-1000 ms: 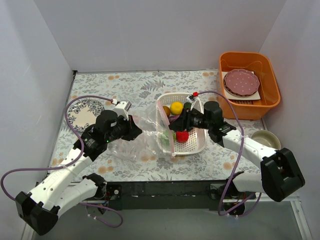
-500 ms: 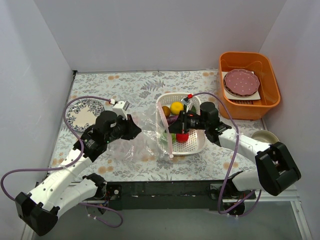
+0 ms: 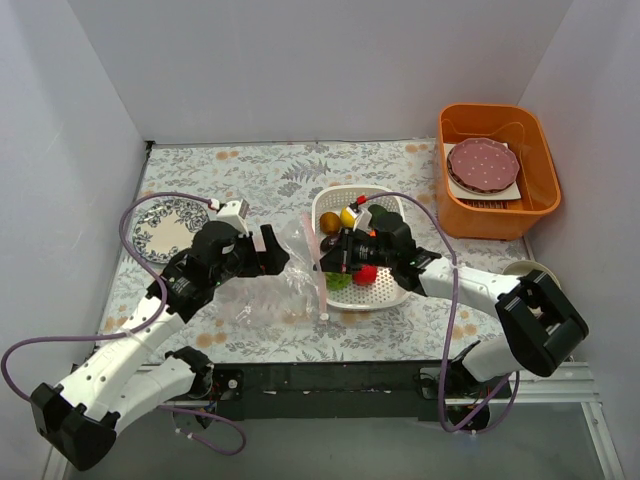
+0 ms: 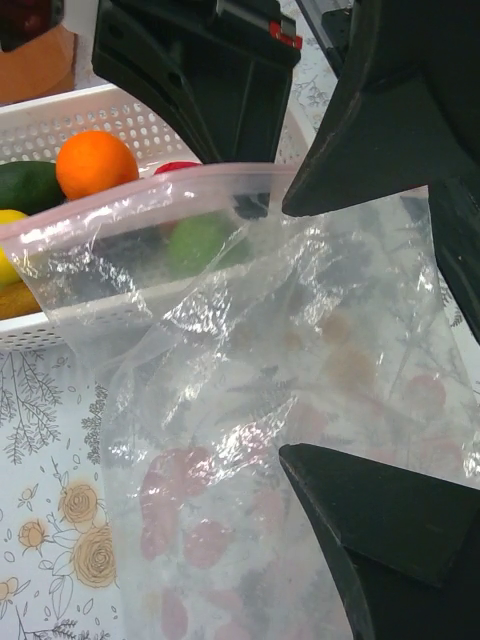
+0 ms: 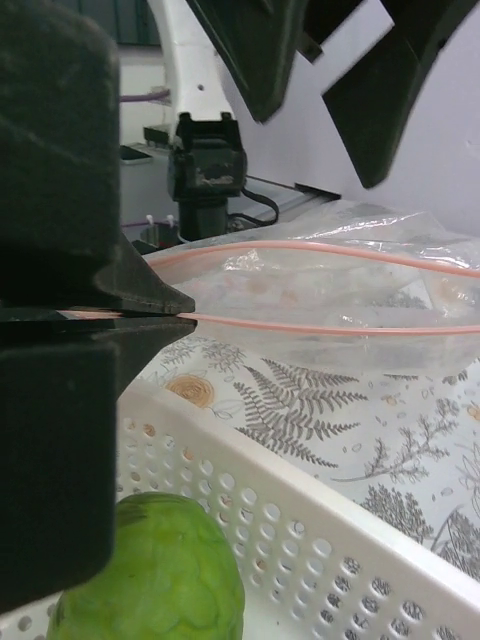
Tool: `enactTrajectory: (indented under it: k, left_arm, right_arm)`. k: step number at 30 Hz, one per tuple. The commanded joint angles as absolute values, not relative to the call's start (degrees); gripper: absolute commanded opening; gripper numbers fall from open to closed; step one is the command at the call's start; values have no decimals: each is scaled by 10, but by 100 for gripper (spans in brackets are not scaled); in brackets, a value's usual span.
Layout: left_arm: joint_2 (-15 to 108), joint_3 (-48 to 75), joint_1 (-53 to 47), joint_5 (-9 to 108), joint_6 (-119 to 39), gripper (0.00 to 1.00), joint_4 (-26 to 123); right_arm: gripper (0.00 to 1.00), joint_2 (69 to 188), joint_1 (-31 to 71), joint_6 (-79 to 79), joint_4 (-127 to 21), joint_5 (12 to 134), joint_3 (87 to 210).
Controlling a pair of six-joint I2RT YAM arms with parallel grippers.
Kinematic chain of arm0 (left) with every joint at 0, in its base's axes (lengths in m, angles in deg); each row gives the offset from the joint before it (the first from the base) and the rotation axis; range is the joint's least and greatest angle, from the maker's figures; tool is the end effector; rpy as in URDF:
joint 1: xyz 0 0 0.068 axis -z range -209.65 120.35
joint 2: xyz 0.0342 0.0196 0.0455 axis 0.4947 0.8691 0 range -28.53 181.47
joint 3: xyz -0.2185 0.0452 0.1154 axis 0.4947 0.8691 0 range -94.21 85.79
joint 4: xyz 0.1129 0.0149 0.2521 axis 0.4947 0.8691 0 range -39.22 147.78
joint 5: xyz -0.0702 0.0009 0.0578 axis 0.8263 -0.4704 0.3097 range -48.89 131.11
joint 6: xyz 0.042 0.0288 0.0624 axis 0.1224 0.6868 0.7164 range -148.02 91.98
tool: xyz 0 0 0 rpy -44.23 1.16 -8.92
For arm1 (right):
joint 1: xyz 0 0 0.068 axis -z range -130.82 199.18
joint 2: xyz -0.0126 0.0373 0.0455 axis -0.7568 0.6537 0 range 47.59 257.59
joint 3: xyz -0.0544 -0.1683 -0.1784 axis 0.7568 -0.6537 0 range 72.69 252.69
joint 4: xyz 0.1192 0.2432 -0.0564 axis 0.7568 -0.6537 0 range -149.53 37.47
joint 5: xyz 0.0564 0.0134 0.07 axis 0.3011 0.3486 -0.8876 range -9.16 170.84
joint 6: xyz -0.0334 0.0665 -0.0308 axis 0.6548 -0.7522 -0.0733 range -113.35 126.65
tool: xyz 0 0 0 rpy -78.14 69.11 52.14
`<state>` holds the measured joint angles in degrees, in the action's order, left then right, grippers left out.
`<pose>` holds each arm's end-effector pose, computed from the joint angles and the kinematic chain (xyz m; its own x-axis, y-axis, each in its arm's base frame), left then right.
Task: Place the food in the zip-top bag and seal the zipper
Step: Open the zipper of the food storage bag at the center of the board.
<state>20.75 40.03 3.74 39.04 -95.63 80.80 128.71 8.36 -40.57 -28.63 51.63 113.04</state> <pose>0.2072 -0.1335 0.2612 -0.6610 -0.6710 -0.3358 -0.2267 0.6052 -0.7631 0.2417 0.2535 0.1880 -0.8273 0.1318 -0.5460 -0.4664 0.3805 0.7986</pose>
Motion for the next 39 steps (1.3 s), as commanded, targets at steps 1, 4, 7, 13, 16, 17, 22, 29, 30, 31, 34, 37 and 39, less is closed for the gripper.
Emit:
enactTrajectory:
  k: [1,4,7,13,16,17,22,29,30,31,34,37,39]
  left_arm:
    - [204,363,39,377,-980,98,824]
    - [234,346,39,405,-1005,98,831]
    - [269,324,39,430,-1033,98,839]
    - [312,303,40,418,-1064,98,839]
    - [337,282,42,382,-1069,98,840]
    - [354,270,44,376,-1071,98,842]
    - [391,244,63,323,-1070,98,844]
    - [426,227,91,271,-1075,98,843]
    - [428,226,99,254,-1076,98,847]
    - [430,229,105,235,-1082,98,850]
    - [433,230,113,189,-1086,98,869]
    - [435,229,113,199,-1087,98,866]
    - [437,229,114,211,-1091,98,866]
  right_arm:
    - [1,1306,58,-448,-291,644,1166]
    - [1,1325,37,-463,-306,709,1188]
    - [1,1338,18,-472,-313,772,1210]
    - [1,1362,-6,-469,-334,834,1248]
    - [1,1361,-18,-456,-352,860,1253]
    - [1,1357,-21,-452,-356,866,1252]
    - [1,1355,-32,-439,-373,888,1252]
    - [1,1347,-38,-430,-378,899,1251]
    - [1,1347,-39,-430,-380,902,1250]
    - [1,1345,-39,-428,-380,903,1249]
    - [1,1338,-39,-422,-380,904,1246]
    - [1,1330,-40,-420,-372,902,1238]
    - [1,1326,-40,-420,-362,900,1230]
